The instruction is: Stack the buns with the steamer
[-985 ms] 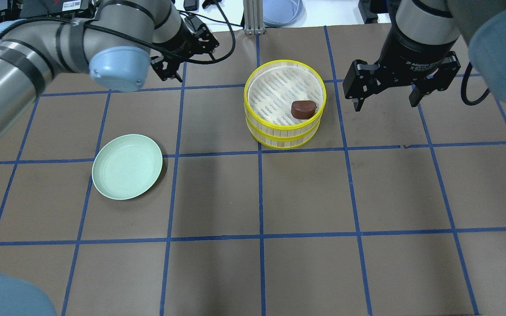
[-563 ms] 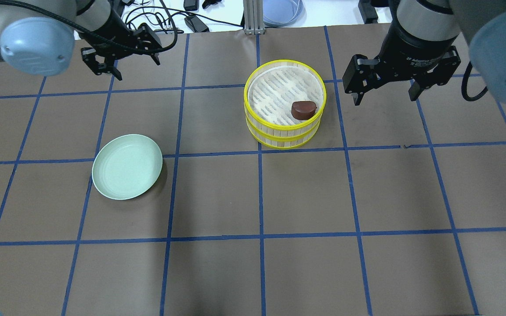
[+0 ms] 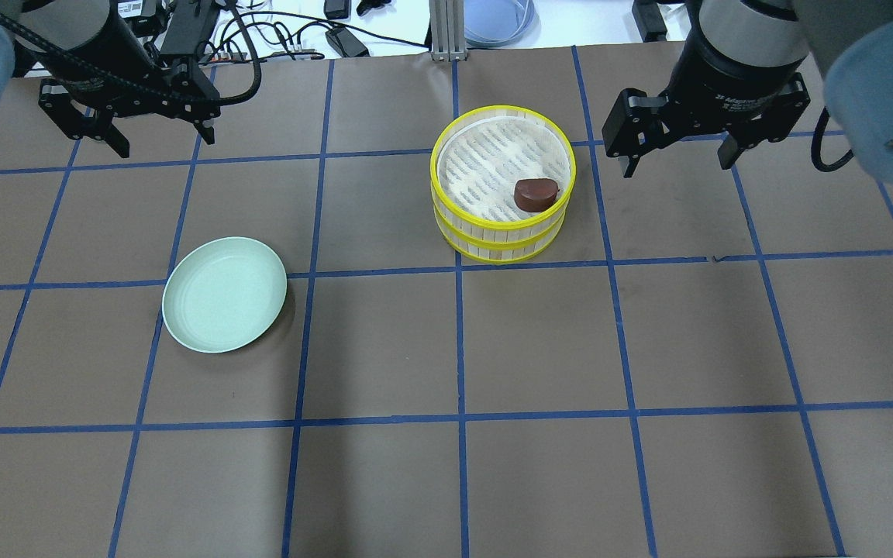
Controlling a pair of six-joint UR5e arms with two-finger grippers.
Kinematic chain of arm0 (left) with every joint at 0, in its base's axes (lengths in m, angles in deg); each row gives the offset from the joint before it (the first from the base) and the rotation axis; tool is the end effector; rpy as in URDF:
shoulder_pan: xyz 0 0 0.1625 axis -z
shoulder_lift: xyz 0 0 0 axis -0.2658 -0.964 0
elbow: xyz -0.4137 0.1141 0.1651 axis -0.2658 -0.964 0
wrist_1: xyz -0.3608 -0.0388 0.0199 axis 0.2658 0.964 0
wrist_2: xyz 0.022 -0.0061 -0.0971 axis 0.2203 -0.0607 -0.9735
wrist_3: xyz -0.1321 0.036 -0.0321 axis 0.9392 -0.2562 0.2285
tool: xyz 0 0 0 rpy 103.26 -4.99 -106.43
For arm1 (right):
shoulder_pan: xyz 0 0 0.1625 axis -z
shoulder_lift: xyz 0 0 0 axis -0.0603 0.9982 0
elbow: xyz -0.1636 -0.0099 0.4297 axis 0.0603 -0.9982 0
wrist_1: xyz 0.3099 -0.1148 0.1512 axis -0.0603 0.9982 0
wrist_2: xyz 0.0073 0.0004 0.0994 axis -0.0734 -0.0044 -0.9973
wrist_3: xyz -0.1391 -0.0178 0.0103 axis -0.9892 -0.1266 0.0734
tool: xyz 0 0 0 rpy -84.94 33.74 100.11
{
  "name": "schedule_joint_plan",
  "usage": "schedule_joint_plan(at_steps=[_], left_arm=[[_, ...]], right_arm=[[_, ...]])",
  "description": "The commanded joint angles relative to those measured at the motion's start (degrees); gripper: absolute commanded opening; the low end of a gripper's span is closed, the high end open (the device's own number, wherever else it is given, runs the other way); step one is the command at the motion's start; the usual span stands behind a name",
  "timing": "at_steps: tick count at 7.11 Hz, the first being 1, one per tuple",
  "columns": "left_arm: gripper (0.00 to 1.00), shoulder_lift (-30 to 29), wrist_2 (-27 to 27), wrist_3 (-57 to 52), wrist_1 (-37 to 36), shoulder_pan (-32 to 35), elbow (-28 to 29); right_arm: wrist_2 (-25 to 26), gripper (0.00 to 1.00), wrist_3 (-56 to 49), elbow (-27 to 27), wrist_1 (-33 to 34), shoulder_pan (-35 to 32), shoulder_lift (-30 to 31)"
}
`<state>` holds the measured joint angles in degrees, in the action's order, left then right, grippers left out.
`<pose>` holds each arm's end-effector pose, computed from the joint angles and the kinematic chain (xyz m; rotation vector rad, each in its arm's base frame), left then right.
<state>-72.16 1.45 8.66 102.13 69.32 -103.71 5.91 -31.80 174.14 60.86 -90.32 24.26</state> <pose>-0.0859 -0.4857 0.4951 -0.2415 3.1051 -0.1411 0.1558 -0.4129 0.5116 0.0368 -3.1066 0.1438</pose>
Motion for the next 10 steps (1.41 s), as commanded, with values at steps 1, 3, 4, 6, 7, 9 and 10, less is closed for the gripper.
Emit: schedule_joint_plan(at_steps=[1,3,4,6,7,9,10], left_arm=[[1.0,2.8,-0.9,-2.7,2.2,0.2,-0.1],[1.0,3.6,-0.8,-3.7,4.3,0.0,-0.6],[1.0,3.6,-0.8,-3.7,4.3,0.0,-1.2],[1.0,3.8,-1.0,-3.8,4.2,-0.1,-1.5],[1.0,3.7,-0.9,-3.8,4.2,-0.1,-1.5],[1.0,3.7,-0.8,-3.8,4.3,0.0,-1.7],[1.0,3.8,-0.9,-3.8,4.3,-0.2,-2.3]], right_arm=[[-0.1,1.0,0.0,0.0,-0.1,0.0,0.0],[-0.1,1.0,0.0,0.0,-0.1,0.1,0.1],[-0.1,1.0,0.0,0.0,0.0,0.0,0.2],[-0.1,1.0,0.0,0.0,-0.1,0.0,0.1],[-0.1,1.0,0.0,0.0,-0.1,0.0,0.0],[0.0,1.0,0.0,0.0,-0.1,0.0,0.0],[0.0,1.0,0.0,0.0,-0.1,0.0,0.0]])
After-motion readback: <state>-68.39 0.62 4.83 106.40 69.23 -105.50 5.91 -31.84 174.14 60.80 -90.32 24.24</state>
